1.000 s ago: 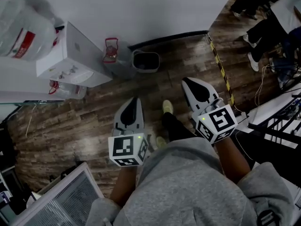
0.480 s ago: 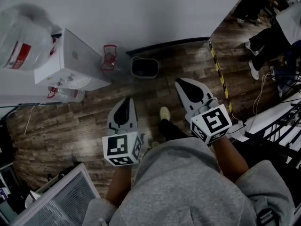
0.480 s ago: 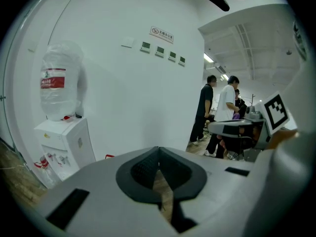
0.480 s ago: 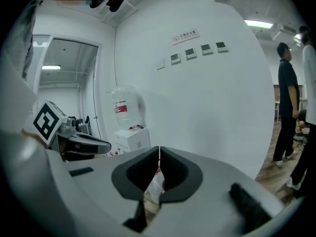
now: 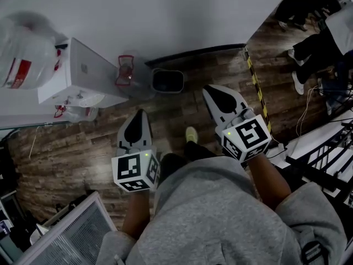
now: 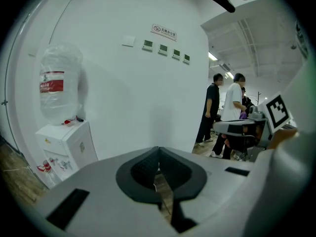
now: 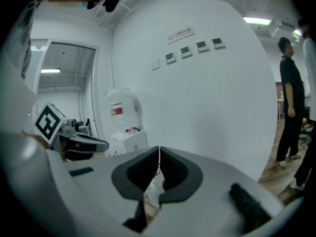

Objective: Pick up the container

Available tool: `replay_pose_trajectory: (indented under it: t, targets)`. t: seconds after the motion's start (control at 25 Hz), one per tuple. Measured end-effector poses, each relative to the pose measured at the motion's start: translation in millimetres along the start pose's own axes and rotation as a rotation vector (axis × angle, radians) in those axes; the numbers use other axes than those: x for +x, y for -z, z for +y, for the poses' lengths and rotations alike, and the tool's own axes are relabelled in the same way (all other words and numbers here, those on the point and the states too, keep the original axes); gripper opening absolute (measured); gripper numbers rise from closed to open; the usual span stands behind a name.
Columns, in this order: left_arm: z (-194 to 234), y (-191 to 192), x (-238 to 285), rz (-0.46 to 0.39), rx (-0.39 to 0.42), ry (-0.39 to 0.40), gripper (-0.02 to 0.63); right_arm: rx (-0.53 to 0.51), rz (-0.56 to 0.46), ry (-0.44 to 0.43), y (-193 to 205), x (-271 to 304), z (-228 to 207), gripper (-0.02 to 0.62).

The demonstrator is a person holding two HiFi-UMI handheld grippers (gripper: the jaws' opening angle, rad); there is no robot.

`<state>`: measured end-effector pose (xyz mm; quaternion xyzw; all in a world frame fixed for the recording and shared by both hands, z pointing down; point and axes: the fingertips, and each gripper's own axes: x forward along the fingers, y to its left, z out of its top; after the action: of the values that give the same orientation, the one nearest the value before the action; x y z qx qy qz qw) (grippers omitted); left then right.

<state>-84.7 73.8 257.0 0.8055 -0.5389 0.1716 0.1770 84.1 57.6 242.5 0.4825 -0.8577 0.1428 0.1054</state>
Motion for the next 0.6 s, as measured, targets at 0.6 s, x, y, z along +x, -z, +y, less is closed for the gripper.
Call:
replay_pose_trajectory:
  t: [0.6]
  targets:
    - [-5, -6, 15, -0.003, -0.004, 0.007, 0.014, 0.019, -0.014, 0.001, -4, 7, -14, 0.026]
